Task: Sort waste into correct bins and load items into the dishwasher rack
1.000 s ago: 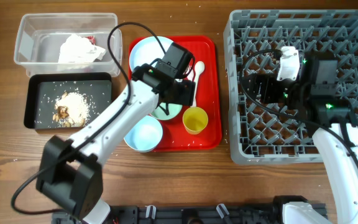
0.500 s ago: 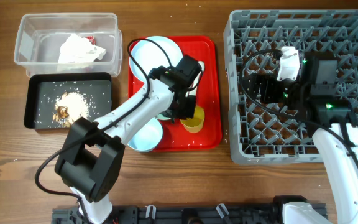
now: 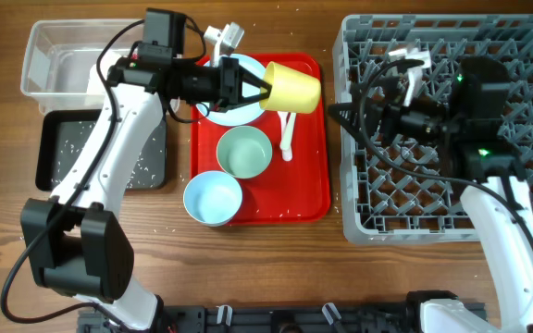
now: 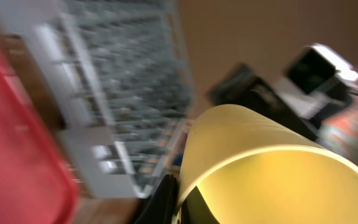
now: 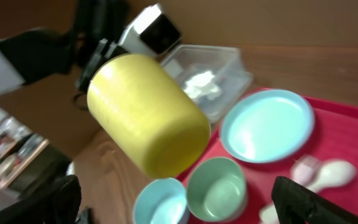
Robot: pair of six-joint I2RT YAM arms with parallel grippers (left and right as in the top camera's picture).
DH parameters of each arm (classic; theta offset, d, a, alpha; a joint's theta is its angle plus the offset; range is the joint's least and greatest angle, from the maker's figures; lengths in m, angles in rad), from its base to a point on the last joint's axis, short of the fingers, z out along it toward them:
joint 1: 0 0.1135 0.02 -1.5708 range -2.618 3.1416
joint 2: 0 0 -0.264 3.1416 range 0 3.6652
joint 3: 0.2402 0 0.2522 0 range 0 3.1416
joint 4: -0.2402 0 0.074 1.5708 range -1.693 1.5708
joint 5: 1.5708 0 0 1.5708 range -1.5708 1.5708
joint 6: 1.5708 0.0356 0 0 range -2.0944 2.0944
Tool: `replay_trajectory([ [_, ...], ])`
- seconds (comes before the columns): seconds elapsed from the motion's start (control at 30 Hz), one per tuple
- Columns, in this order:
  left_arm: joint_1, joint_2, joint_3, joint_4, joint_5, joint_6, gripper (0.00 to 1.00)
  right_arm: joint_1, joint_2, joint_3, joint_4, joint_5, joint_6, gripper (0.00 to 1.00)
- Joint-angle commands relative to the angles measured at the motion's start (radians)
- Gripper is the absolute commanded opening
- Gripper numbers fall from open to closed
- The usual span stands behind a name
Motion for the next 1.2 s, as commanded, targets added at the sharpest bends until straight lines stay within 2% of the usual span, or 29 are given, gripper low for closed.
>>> replay_trajectory([
  [0.0,0.003,-0.016,0.011,0.018,0.241,0.012,0.04,0.054,0.063,0.017,0.170,-0.148,0.095,1.00],
  [0.13,-0.001,-0.016,0.011,0.015,0.248,0.012,0.04,0.117,0.122,0.017,0.413,-0.148,0.239,0.99],
  [0.2,-0.003,-0.016,0.011,0.015,0.248,0.012,0.04,0.138,0.127,0.017,0.476,-0.149,0.274,0.90],
  [0.23,-0.003,-0.016,0.011,0.015,0.248,0.012,0.04,0.149,0.128,0.017,0.483,-0.148,0.285,0.85],
  [0.4,-0.003,-0.016,0.011,0.016,0.248,0.012,0.04,0.187,0.129,0.017,0.482,-0.156,0.286,0.77],
  [0.47,-0.003,-0.016,0.011,0.016,0.247,0.013,0.04,0.196,0.130,0.017,0.481,-0.155,0.287,0.63],
  [0.5,-0.003,-0.016,0.011,0.016,0.246,0.013,0.09,0.196,0.130,0.017,0.481,-0.155,0.286,0.57],
  [0.57,-0.003,-0.016,0.011,0.016,0.222,0.013,0.34,0.181,0.130,0.017,0.481,-0.146,0.288,0.48],
  [0.6,-0.002,-0.016,0.011,0.016,0.192,0.013,0.40,0.160,0.130,0.017,0.473,-0.140,0.291,0.41],
  [0.63,0.004,-0.016,0.011,0.016,0.152,0.013,0.47,0.126,0.129,0.017,0.457,-0.135,0.315,0.39],
  [0.67,0.012,-0.016,0.011,0.016,0.107,0.013,0.50,0.084,0.129,0.017,0.432,-0.135,0.330,0.39],
  [0.77,0.038,-0.016,0.011,0.015,-0.098,0.013,0.51,-0.042,0.106,0.017,0.235,-0.087,0.313,0.39],
  [0.8,0.039,-0.016,0.011,0.009,-0.328,0.013,0.50,-0.065,0.065,0.017,0.048,0.008,0.234,0.39],
  [0.83,0.035,-0.016,0.011,-0.005,-0.472,0.013,0.51,-0.064,0.024,0.018,-0.095,0.121,0.188,0.40],
  [0.87,0.028,-0.016,0.011,-0.022,-0.597,0.013,0.51,-0.058,-0.032,0.018,-0.247,0.254,0.158,0.40],
  [0.93,0.018,-0.016,0.011,-0.050,-0.753,0.013,0.52,-0.053,-0.134,0.037,-0.499,0.493,0.154,0.41],
  [0.97,0.018,-0.016,0.011,-0.059,-0.801,0.013,0.52,-0.050,-0.160,0.050,-0.577,0.552,0.154,0.41],
  [1.03,0.018,-0.016,0.011,-0.088,-0.895,0.013,0.53,-0.050,-0.201,0.132,-0.837,0.713,0.154,0.41],
  [1.17,0.018,-0.016,0.011,-0.118,-0.970,0.013,0.55,-0.013,-0.166,0.212,-1.102,0.919,0.193,0.41],
])
